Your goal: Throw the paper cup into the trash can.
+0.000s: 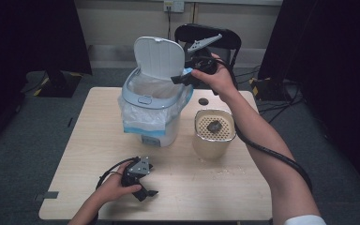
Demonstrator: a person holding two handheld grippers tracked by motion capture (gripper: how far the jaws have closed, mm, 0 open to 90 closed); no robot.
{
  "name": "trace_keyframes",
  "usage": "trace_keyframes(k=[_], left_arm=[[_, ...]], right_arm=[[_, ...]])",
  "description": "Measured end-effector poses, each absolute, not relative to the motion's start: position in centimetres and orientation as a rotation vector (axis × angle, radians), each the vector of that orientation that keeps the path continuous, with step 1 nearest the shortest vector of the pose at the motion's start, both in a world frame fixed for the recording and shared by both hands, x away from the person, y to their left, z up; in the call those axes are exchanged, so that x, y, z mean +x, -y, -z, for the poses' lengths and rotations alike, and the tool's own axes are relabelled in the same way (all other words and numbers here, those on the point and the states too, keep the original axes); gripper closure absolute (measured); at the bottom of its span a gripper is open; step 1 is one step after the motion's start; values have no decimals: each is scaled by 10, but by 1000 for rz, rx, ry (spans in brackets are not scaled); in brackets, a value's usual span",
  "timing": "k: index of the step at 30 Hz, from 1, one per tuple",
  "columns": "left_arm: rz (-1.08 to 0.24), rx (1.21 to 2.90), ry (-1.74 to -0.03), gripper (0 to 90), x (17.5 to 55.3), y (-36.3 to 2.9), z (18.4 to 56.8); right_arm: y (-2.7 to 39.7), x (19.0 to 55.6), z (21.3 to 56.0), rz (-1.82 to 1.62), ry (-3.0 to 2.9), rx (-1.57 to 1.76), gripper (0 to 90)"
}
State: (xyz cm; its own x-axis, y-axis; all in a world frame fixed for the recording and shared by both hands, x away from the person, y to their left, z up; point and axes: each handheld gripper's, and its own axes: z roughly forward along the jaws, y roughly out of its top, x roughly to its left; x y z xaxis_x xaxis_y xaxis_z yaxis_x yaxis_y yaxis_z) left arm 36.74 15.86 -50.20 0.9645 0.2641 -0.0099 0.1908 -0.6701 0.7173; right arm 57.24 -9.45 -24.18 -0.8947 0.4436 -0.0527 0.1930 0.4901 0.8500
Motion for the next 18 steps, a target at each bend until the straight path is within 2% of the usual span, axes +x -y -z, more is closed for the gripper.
trace_keyframes(k=[10, 18], left_arm=[[-116, 2323, -318, 0, 367, -159, 502], [-114, 2321, -318, 0, 367, -159, 502]], right_arm=[[93, 562, 222, -1427, -2430, 494, 143], [79, 549, 220, -1432, -2478, 444, 134]])
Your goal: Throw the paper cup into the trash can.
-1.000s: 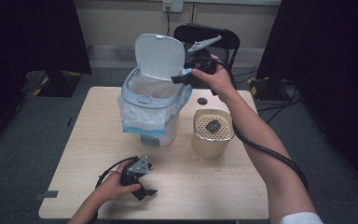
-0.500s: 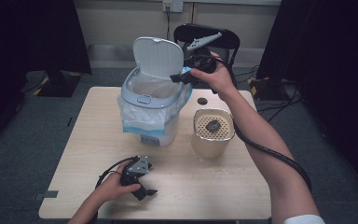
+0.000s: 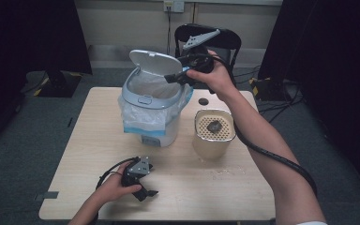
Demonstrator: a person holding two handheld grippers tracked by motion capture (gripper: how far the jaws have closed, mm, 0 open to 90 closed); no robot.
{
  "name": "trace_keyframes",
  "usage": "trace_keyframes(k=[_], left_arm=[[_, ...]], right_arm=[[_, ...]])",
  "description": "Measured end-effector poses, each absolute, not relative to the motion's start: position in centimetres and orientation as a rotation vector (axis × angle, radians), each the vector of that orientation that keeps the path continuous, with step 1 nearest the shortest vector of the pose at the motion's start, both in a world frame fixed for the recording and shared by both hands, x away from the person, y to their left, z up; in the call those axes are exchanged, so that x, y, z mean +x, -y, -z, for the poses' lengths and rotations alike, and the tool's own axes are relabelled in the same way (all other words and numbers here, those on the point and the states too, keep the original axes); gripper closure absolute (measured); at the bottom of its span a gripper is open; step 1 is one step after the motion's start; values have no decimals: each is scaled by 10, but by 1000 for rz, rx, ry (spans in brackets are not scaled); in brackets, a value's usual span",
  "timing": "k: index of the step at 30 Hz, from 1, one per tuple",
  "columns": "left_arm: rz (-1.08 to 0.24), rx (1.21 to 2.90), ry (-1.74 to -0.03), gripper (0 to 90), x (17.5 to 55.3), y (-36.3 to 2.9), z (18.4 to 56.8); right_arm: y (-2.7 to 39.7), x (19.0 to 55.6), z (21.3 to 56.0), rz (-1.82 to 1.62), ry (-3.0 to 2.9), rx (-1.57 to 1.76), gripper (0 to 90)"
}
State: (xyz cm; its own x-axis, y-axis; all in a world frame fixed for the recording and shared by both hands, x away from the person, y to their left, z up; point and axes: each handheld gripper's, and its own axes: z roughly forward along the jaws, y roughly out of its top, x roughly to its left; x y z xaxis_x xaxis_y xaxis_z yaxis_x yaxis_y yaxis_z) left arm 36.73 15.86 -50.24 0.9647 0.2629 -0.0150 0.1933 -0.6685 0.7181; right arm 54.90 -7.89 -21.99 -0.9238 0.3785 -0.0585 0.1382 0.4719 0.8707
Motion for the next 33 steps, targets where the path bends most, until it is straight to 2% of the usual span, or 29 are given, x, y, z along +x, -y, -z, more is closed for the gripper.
trace_keyframes(k=[21, 33], left_arm=[[-123, 2325, -317, 0, 367, -159, 502], [-122, 2323, -320, 0, 367, -158, 502]], right_arm=[[55, 526, 234, -1472, -2581, 391, 138], [55, 522, 237, -1470, -2605, 376, 200]])
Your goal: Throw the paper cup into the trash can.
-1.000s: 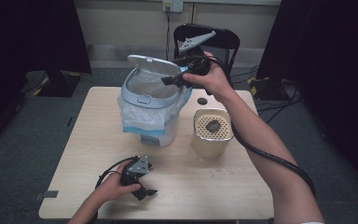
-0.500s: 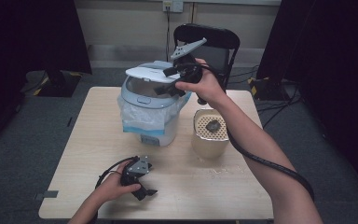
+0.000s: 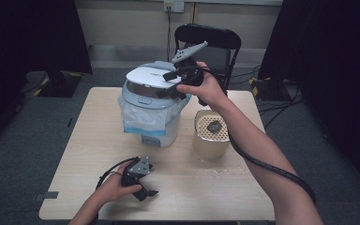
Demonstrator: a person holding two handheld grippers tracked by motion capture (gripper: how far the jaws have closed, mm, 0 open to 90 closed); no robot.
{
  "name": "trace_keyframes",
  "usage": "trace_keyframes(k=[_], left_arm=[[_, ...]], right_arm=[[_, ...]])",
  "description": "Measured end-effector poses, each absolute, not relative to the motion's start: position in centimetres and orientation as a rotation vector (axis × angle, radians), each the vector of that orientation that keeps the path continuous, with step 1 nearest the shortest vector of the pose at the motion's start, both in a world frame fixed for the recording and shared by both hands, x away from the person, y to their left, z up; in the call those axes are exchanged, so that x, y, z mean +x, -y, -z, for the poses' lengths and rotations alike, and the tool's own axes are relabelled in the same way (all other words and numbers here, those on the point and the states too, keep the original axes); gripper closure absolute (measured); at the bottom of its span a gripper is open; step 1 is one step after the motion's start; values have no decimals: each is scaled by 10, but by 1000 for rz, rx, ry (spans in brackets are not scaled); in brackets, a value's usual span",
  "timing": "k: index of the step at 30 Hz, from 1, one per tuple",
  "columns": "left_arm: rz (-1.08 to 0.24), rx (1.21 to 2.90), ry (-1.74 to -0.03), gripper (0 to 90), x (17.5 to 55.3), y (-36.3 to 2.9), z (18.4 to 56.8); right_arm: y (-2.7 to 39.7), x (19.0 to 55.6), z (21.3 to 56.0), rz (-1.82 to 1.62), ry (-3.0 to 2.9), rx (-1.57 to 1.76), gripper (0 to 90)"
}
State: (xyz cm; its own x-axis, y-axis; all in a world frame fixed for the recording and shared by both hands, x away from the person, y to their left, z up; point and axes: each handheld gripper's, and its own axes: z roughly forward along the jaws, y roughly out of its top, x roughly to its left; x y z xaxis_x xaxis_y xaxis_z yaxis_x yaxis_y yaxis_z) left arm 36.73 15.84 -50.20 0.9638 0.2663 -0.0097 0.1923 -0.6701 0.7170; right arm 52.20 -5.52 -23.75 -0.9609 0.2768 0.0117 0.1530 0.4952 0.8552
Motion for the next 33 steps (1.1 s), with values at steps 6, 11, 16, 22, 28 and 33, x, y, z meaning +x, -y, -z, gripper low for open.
trace_keyframes(k=[6, 11, 16, 22, 28, 33], left_arm=[[-123, 2325, -317, 0, 367, -159, 502], [-124, 2326, -317, 0, 367, -159, 502], [-123, 2326, -318, 0, 367, -159, 502], [-124, 2326, -317, 0, 367, -159, 502], [-122, 2324, -319, 0, 367, -158, 502], [-123, 2324, -321, 0, 367, -159, 502]], right_arm=[[55, 522, 240, -1479, -2618, 374, 289], [55, 524, 241, -1469, -2616, 379, 398], [54, 526, 244, -1432, -2621, 388, 453], [47, 528, 252, -1349, -2632, 360, 489], [43, 532, 253, -1352, -2611, 362, 492], [43, 538, 258, -1413, -2581, 394, 500]])
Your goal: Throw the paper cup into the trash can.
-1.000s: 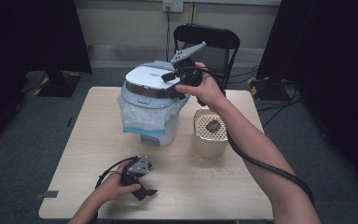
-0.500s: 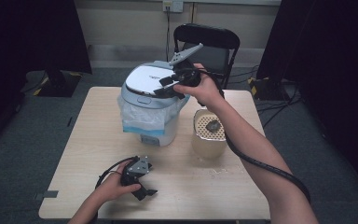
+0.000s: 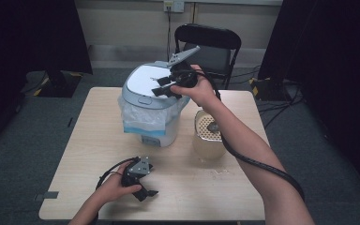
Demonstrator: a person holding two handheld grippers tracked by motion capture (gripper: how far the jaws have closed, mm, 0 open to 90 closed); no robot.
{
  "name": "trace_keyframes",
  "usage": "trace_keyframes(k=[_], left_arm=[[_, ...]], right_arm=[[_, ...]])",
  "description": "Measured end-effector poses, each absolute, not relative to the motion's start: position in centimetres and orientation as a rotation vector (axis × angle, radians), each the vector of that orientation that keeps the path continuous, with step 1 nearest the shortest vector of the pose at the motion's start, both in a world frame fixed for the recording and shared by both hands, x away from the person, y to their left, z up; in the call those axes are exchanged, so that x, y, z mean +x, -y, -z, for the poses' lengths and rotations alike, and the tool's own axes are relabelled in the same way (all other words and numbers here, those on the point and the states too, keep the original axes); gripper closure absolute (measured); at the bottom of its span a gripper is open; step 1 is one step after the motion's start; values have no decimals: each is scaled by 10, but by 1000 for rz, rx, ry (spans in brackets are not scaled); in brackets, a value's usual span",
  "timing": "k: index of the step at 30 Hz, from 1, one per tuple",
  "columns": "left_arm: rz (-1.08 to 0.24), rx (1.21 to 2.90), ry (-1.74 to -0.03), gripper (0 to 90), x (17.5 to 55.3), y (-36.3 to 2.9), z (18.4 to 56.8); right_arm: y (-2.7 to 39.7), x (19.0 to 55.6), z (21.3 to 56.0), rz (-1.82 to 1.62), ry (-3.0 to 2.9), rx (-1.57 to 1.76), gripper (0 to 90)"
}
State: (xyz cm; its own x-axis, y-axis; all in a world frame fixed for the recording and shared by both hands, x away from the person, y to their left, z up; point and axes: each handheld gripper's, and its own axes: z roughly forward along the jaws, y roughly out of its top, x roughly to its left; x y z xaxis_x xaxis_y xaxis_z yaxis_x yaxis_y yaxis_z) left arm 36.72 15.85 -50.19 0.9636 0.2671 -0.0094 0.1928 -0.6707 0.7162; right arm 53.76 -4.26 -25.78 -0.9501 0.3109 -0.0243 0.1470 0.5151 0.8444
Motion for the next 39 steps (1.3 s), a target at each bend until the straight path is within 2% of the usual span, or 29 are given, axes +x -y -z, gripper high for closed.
trace_keyframes(k=[12, 14, 23, 24, 28, 39], left_arm=[[-123, 2325, -318, 0, 367, -159, 502], [-124, 2325, -317, 0, 367, -159, 502], [-124, 2326, -318, 0, 367, -159, 502], [-123, 2325, -322, 0, 367, -158, 502], [-124, 2326, -319, 0, 367, -159, 502], [-123, 2325, -323, 0, 367, -158, 502]], right_arm=[[38, 545, 259, -1429, -2564, 422, 505], [36, 544, 260, -1381, -2566, 394, 532], [36, 543, 261, -1395, -2557, 393, 522], [36, 542, 261, -1396, -2556, 388, 502], [35, 539, 261, -1356, -2570, 389, 306], [50, 532, 253, -1335, -2565, 427, 160]])
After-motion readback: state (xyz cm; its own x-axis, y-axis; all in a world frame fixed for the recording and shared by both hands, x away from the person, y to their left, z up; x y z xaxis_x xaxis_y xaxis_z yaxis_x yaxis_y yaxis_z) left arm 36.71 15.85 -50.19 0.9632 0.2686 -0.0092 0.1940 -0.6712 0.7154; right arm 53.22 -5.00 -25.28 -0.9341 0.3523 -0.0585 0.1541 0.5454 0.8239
